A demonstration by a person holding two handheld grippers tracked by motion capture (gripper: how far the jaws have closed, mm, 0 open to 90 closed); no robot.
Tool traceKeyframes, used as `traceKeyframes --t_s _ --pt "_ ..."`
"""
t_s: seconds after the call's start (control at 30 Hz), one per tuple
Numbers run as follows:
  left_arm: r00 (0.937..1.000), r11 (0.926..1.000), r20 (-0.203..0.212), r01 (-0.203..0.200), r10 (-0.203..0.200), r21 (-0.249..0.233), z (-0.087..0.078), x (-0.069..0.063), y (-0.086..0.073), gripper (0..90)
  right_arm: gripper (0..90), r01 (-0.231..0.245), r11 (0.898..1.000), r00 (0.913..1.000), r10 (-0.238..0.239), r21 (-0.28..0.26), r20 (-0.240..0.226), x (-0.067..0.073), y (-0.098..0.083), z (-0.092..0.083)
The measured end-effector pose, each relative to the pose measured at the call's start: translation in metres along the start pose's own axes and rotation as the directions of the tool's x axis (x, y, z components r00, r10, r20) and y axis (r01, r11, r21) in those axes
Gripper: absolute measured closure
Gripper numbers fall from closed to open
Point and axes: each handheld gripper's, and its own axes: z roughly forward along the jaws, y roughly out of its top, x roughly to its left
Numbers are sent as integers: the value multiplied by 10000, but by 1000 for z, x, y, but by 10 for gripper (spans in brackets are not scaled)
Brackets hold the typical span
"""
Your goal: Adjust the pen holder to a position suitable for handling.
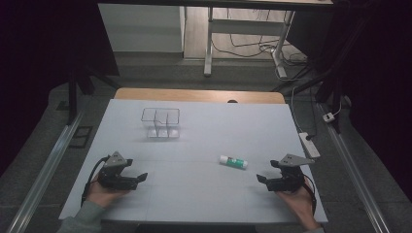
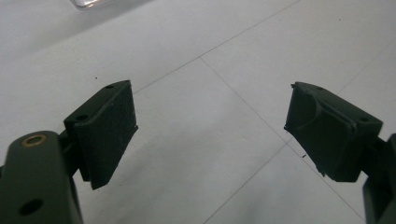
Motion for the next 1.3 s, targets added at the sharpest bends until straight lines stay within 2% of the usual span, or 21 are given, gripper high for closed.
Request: traceKeyframes --t_s 0.43,0.7,0.9,1.3 --pt "10000 10000 5 -45 45 9 -1 0 -1 163 173 26 10000 10000 -26 -25 -46 0 0 2" --pt "10000 10000 -13 -21 21 0 -2 1 -1 173 180 112 9998 9999 -111 149 -62 0 0 4" --pt "9999 9999 -103 49 -50 -100 -5 2 1 187 184 20 10000 10000 -19 94 -72 -1 0 5" --pt "9994 9995 -215 253 -257 -173 -7 13 8 224 189 -66 9999 10000 66 78 -13 -1 0 6"
